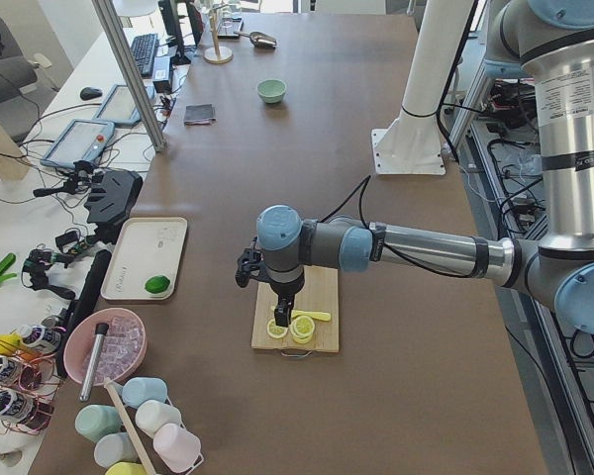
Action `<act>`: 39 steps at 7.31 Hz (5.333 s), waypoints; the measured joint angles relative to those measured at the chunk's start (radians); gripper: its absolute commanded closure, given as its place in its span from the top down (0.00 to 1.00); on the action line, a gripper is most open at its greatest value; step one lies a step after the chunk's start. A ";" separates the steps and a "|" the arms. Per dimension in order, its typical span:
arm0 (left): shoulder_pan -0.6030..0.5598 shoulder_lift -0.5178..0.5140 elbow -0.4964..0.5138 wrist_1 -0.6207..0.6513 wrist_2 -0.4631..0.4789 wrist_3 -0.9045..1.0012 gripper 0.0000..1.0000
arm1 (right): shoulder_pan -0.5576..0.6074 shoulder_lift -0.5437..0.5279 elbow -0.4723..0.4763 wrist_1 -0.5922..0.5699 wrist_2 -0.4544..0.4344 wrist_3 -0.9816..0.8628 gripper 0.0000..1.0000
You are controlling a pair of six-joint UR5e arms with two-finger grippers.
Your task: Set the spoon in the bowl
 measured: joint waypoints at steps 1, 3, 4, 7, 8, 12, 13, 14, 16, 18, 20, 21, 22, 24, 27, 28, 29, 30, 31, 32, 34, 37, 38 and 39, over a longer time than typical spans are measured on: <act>-0.001 0.000 -0.001 0.000 0.001 0.000 0.98 | 0.000 -0.002 0.000 -0.001 -0.002 0.002 1.00; -0.004 0.004 -0.007 -0.002 0.001 0.001 0.98 | 0.000 -0.003 0.000 -0.004 -0.003 0.005 1.00; -0.004 0.005 -0.011 -0.004 0.001 0.003 0.98 | 0.000 -0.003 0.000 -0.002 -0.002 0.003 1.00; -0.007 -0.034 -0.012 -0.026 -0.002 0.000 0.98 | 0.000 0.003 0.001 0.106 0.001 0.000 1.00; -0.009 -0.063 -0.006 -0.064 -0.002 -0.004 0.98 | 0.000 0.007 0.002 0.190 0.001 0.006 1.00; -0.022 -0.150 0.032 -0.199 -0.002 -0.044 0.98 | -0.056 0.113 -0.004 0.266 0.001 0.235 0.96; -0.022 -0.152 0.036 -0.228 -0.002 -0.067 0.99 | -0.120 0.152 -0.004 0.269 -0.017 0.375 0.95; -0.022 -0.150 0.038 -0.244 -0.002 -0.084 0.99 | -0.202 0.194 -0.001 0.275 -0.061 0.530 0.94; -0.021 -0.144 0.036 -0.253 -0.002 -0.101 0.99 | -0.390 0.256 0.002 0.341 -0.200 0.839 0.75; -0.021 -0.142 0.037 -0.254 -0.002 -0.104 0.98 | -0.596 0.317 0.000 0.396 -0.391 1.102 0.56; -0.021 -0.142 0.038 -0.255 -0.002 -0.103 0.98 | -0.748 0.383 -0.041 0.405 -0.546 1.248 0.56; -0.021 -0.142 0.039 -0.255 -0.002 -0.103 0.99 | -0.780 0.408 -0.069 0.406 -0.580 1.279 0.56; -0.021 -0.142 0.039 -0.255 -0.002 -0.103 0.98 | -0.796 0.422 -0.087 0.407 -0.598 1.293 0.56; -0.021 -0.142 0.038 -0.255 -0.002 -0.103 0.98 | -0.816 0.428 -0.101 0.407 -0.625 1.305 0.20; -0.021 -0.142 0.039 -0.255 -0.002 -0.103 0.98 | -0.853 0.445 -0.112 0.405 -0.681 1.376 0.00; -0.021 -0.142 0.039 -0.255 -0.002 -0.103 0.98 | -0.856 0.478 -0.106 0.386 -0.684 1.421 0.00; -0.021 -0.142 0.039 -0.255 -0.002 -0.103 0.98 | -0.860 0.524 -0.089 0.333 -0.685 1.477 0.00; -0.021 -0.142 0.039 -0.255 -0.002 -0.104 0.98 | -0.880 0.588 -0.062 0.238 -0.688 1.534 0.00; -0.021 -0.142 0.039 -0.255 -0.002 -0.104 0.98 | -0.919 0.661 -0.044 0.140 -0.703 1.595 0.00; -0.021 -0.142 0.039 -0.255 -0.002 -0.104 0.98 | -0.974 0.748 -0.043 0.034 -0.729 1.661 0.00; -0.021 -0.142 0.039 -0.256 -0.002 -0.106 0.99 | -1.071 0.918 -0.098 -0.142 -0.752 1.775 0.00; -0.021 -0.142 0.040 -0.256 -0.002 -0.110 0.99 | -1.127 1.038 -0.214 -0.182 -0.782 1.833 1.00; -0.021 -0.142 0.040 -0.257 -0.002 -0.110 0.99 | -1.128 1.046 -0.213 -0.187 -0.800 1.813 1.00; -0.021 -0.142 0.040 -0.257 -0.002 -0.117 0.99 | -1.112 1.044 -0.175 -0.207 -0.812 1.766 1.00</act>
